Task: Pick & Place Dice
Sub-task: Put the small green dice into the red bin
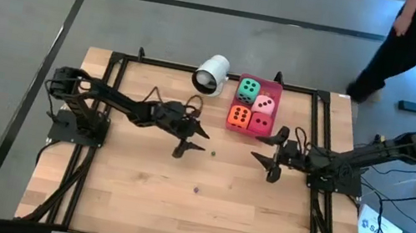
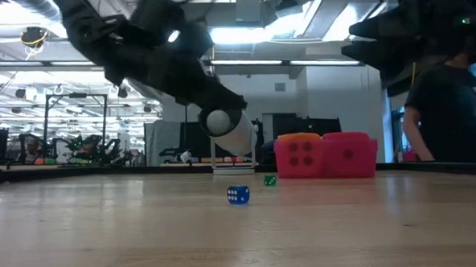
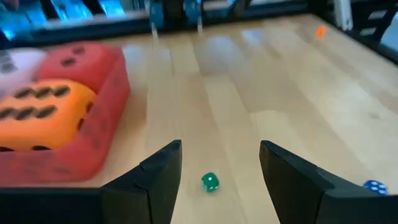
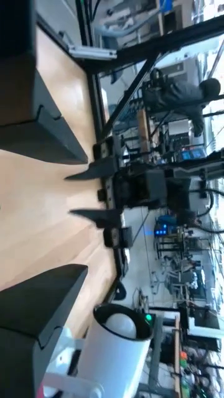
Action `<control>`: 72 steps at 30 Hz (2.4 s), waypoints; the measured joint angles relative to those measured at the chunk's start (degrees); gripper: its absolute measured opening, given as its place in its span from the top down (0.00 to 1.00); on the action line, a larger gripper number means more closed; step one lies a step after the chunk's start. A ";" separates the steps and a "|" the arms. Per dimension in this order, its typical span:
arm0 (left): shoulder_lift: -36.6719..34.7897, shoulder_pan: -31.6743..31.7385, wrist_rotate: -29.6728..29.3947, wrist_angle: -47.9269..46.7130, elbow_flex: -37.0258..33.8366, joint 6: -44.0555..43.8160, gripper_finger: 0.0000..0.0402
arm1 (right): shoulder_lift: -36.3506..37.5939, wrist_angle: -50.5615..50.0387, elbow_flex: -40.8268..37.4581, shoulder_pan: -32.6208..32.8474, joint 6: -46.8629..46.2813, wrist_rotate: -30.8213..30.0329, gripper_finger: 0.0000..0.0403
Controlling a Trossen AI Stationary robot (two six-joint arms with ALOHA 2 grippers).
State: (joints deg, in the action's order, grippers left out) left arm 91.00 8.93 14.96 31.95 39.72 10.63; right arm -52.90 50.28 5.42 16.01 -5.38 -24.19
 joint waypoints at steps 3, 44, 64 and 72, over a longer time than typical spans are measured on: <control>4.55 0.00 0.00 -5.06 5.63 0.88 0.48 | 0.00 0.33 -0.03 0.00 -0.64 0.98 0.32; 20.88 -1.73 -2.98 -15.88 17.58 2.80 0.48 | -0.33 -3.23 -0.01 0.06 -1.47 2.74 0.32; 20.87 -1.73 -3.08 -15.88 17.57 2.21 0.66 | -0.33 -3.27 0.01 0.06 -1.45 2.61 0.32; 20.87 -1.70 -3.08 -15.88 17.56 2.16 0.77 | -0.33 -3.34 0.01 0.06 -1.45 2.63 0.32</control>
State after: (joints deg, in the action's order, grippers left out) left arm 111.87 7.22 11.88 16.08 57.28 12.80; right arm -53.23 46.94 5.43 16.08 -6.83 -21.56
